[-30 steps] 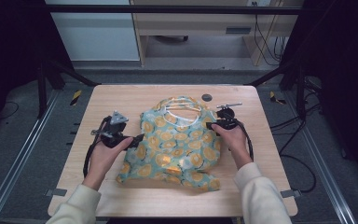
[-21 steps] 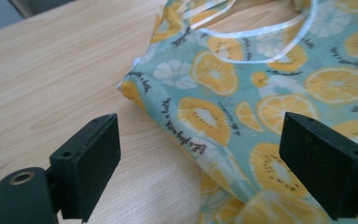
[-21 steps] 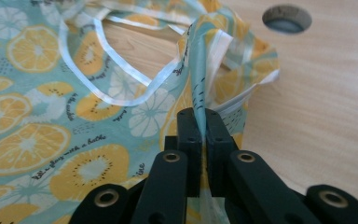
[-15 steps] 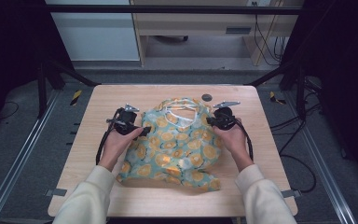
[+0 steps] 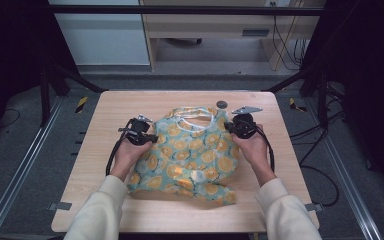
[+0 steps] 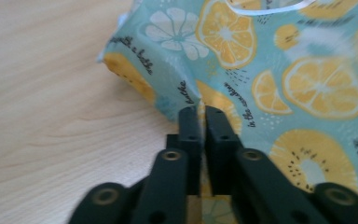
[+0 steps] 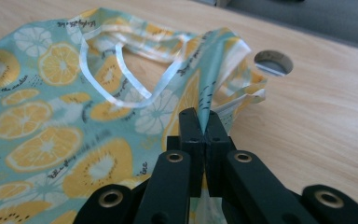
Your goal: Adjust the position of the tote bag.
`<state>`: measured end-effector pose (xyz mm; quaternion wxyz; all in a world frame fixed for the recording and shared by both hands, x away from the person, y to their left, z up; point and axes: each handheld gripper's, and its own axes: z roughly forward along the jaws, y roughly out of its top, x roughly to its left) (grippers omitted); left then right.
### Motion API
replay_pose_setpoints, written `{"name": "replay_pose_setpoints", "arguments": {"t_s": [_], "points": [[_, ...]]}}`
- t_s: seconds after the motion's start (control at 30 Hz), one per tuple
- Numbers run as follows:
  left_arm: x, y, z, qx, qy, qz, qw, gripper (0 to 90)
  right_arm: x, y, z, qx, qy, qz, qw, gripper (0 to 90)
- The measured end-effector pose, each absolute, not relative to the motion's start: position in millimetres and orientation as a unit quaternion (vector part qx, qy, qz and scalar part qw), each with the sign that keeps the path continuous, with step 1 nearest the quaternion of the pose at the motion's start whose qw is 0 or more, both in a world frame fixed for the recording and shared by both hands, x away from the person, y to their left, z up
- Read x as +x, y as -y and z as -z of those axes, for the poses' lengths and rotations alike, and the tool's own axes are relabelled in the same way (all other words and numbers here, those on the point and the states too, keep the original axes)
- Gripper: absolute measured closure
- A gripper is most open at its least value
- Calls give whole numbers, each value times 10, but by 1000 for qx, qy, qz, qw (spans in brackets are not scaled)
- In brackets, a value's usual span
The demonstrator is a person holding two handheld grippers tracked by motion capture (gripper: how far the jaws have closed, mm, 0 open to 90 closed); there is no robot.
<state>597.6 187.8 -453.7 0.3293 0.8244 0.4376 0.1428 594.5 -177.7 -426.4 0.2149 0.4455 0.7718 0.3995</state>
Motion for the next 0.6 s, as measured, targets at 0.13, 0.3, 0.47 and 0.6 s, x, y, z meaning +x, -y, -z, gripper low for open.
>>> {"name": "replay_pose_setpoints", "arguments": {"t_s": [0.13,0.3,0.47,0.6], "points": [[5916,-1914,4429,817,-430,-164,347,900,5872,1856,4162,439,-762,-423,218,897],[5756,-1902,4252,808,-418,-205,361,900,5765,1901,4036,427,-761,-435,223,898],[5643,-1910,4058,803,-402,-227,377,900,5633,1937,3855,422,-754,-447,233,899],[5627,-1908,3981,795,-400,-230,393,900,5577,1964,3740,416,-756,-446,240,899]]}}
